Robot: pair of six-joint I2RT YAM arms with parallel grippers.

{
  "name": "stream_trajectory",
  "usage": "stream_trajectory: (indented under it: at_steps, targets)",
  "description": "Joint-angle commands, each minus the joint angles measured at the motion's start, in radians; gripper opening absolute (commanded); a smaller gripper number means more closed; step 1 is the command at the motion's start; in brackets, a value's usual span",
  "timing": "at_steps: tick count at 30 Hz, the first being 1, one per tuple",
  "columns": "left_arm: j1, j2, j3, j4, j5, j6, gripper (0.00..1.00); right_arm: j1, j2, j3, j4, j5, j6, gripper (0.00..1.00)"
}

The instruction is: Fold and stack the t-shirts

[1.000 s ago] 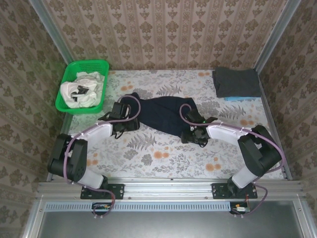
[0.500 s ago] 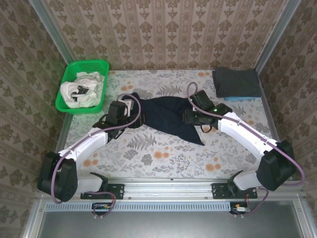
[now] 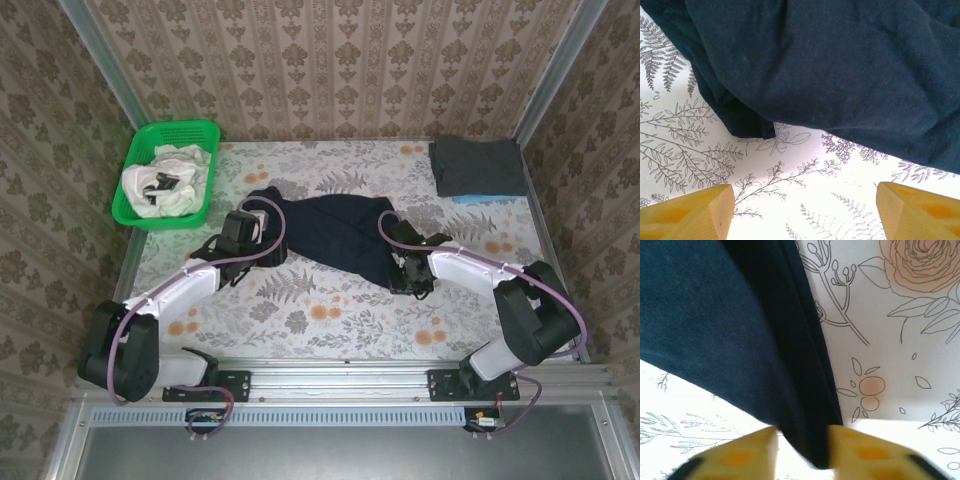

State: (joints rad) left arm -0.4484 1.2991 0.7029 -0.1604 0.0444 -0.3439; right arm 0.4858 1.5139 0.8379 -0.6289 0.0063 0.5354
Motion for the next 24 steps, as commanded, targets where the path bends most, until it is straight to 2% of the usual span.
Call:
stream_trajectory:
  at_steps: [1,2,3,7,10,13,15,17,19,20,21,23,24]
  targets:
    - [-0.001,-0.008,0.007,-0.038,-0.011,0.022,0.76,0.028,-0.042,0.048,0.001,-0.026,0.011,0.08]
    - [-0.001,-0.016,0.007,-0.04,-0.011,0.022,0.76,0.039,-0.055,0.079,-0.002,-0.043,0.004,0.02]
    - [-0.001,-0.026,0.007,-0.042,-0.011,0.022,0.76,0.052,-0.064,0.114,-0.01,-0.057,-0.005,0.0]
    - [-0.001,-0.075,0.008,-0.056,-0.011,0.032,0.76,0.114,-0.06,0.305,-0.041,-0.085,-0.043,0.0]
    - [0.004,-0.113,0.012,-0.068,-0.033,0.042,0.76,0.126,0.002,0.497,-0.029,-0.106,-0.058,0.0]
    - [0.031,-0.137,0.023,-0.097,-0.067,0.029,0.76,0.126,0.154,0.72,-0.008,-0.134,-0.062,0.0]
    - [0.053,-0.145,0.033,-0.121,-0.083,0.014,0.76,0.131,0.295,0.873,0.027,-0.242,-0.064,0.0]
    - [0.063,-0.151,0.039,-0.143,-0.096,0.011,0.76,0.151,0.432,1.039,-0.032,-0.306,-0.058,0.0]
    - [0.066,-0.162,0.029,-0.141,-0.097,0.016,0.76,0.198,0.519,1.155,-0.083,-0.31,-0.091,0.0]
    - [0.066,-0.169,0.019,-0.133,-0.092,0.018,0.76,0.216,0.539,1.172,-0.077,-0.326,-0.091,0.09]
    - [0.068,-0.177,0.001,-0.114,-0.085,0.022,0.76,0.224,0.548,1.169,-0.069,-0.346,-0.086,0.25]
    - [0.071,-0.19,-0.027,-0.085,-0.077,0.016,0.76,0.22,0.528,1.115,-0.049,-0.344,-0.07,0.32]
    - [0.07,-0.195,-0.041,-0.069,-0.067,0.017,0.76,0.213,0.496,1.067,-0.039,-0.326,-0.068,0.4]
